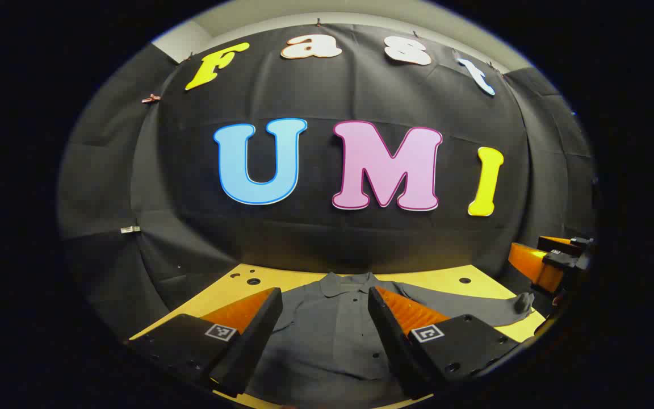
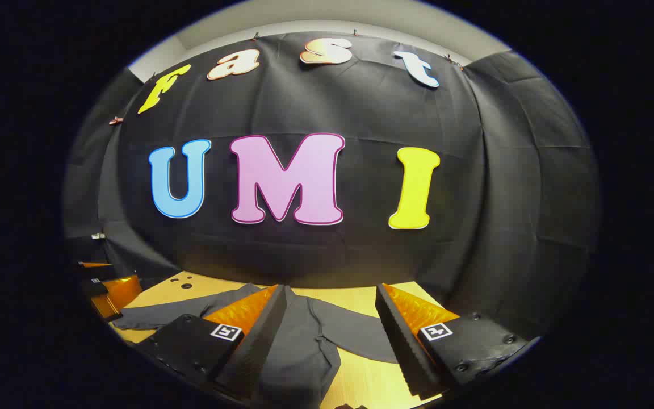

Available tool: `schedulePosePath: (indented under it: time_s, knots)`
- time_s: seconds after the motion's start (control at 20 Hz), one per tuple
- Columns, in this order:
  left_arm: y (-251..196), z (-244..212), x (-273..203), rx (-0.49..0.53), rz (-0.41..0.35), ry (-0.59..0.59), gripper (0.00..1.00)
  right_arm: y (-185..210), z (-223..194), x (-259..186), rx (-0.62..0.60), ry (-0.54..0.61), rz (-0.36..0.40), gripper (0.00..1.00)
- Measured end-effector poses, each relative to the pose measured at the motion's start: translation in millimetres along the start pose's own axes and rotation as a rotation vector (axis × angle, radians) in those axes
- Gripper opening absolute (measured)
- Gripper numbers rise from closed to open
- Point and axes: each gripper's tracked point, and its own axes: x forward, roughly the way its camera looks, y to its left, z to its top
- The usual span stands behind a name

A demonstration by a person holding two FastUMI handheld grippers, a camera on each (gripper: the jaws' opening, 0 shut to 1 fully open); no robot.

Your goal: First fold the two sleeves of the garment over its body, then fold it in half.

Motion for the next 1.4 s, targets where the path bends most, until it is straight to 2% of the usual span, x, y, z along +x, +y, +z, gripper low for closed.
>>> schedulePosePath:
  time_s: [0.1,0.3,0.6,1.1,1.25,1.4]
  knots:
    - [-8,7,2,0.004,-0.016,-0.032,0.96,2,3,4,0.01,-0.019,0.026,0.98]
    - [-18,3,3,0.002,-0.035,-0.021,0.96,-3,4,8,-0.018,-0.037,0.036,0.98]
    - [-13,-4,-2,0.007,-0.026,-0.007,0.96,-5,1,12,-0.027,-0.037,0.036,0.98]
    - [-3,-9,1,0.022,-0.016,0.007,0.96,-12,-1,21,-0.031,-0.049,0.005,0.98]
    - [-2,-8,2,0.025,-0.016,0.007,0.96,-15,-11,26,-0.023,-0.013,-0.007,0.98]
    - [-2,-13,3,0.025,-0.018,0.014,0.96,-33,-25,34,-0.019,0.038,-0.061,0.98]
